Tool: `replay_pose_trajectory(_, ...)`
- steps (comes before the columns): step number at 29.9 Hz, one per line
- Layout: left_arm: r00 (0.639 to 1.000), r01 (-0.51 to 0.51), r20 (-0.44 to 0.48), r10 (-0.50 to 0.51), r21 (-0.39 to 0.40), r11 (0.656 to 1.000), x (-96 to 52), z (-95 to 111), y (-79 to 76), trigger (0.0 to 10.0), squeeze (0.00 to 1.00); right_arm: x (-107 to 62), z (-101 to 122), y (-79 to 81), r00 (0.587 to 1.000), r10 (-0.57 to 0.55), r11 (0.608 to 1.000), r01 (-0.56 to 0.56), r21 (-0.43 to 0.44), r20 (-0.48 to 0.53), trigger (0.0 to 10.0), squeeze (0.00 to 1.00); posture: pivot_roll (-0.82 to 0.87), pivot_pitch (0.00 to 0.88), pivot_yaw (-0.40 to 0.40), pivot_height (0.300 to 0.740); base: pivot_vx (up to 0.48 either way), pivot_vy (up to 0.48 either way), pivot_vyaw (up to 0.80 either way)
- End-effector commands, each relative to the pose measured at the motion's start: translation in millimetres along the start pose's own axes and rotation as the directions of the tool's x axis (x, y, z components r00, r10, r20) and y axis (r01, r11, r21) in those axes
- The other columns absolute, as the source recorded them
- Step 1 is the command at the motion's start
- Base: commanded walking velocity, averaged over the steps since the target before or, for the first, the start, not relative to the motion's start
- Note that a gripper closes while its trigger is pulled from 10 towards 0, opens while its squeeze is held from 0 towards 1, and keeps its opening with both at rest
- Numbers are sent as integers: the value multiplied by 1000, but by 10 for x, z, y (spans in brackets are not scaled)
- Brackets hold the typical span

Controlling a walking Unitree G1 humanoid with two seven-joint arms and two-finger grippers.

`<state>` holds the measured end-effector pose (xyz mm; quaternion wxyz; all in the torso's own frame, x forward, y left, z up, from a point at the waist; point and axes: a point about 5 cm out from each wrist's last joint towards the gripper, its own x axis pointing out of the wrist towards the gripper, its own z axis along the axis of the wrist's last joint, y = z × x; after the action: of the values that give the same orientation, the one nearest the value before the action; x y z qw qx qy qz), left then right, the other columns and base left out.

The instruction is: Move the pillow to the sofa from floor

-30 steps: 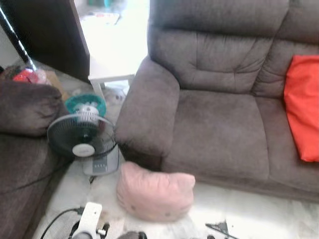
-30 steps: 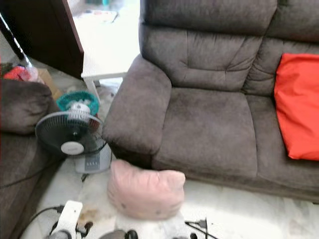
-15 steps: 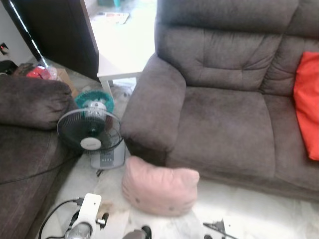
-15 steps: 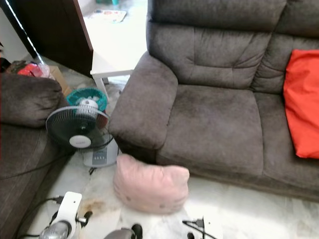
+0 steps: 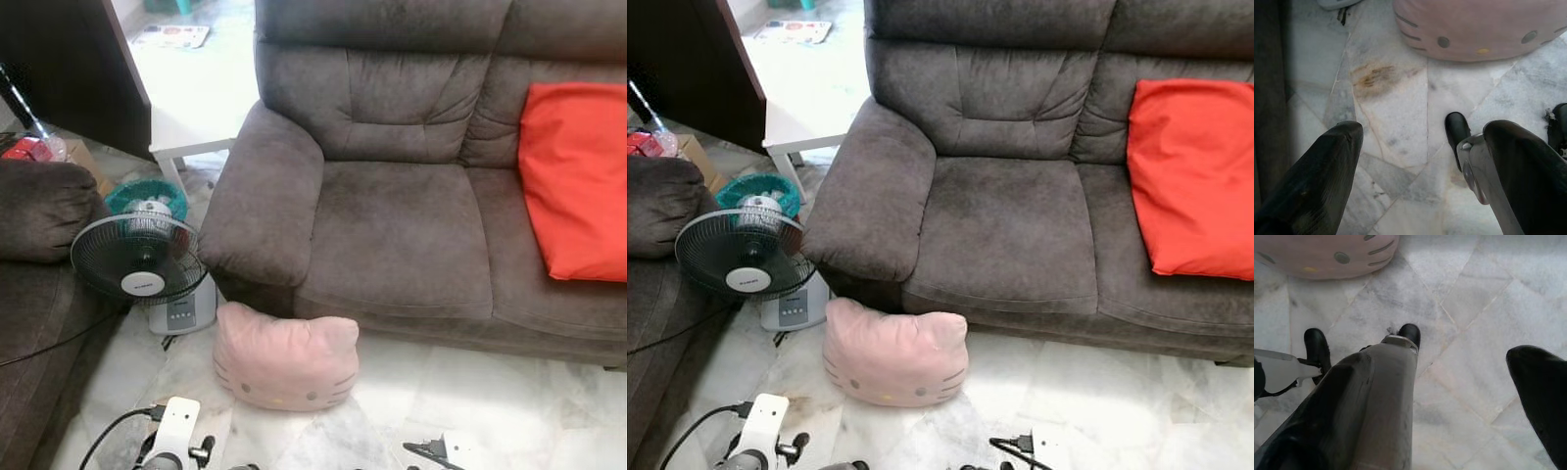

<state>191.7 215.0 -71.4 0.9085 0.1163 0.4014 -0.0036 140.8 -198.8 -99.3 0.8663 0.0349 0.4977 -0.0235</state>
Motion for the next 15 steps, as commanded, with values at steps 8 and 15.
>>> replay_pose_trajectory(8, 1000, -21, -20, 21, -7, 1000, -22, -75, 15, 10000, 0, -8, -56, 6, 1000, 4, 1000, -4, -2, -20, 10000, 0, 109, 106, -18, 740, 0, 0, 0)
replay_pose_trajectory(15, 999, -45, 5, 45, -23, 999, -28, -64, 24, 10000, 0, -9, -57, 5, 1000, 5, 1000, -5, -4, -21, 10000, 0, 110, 106, -19, 740, 0, 0, 0)
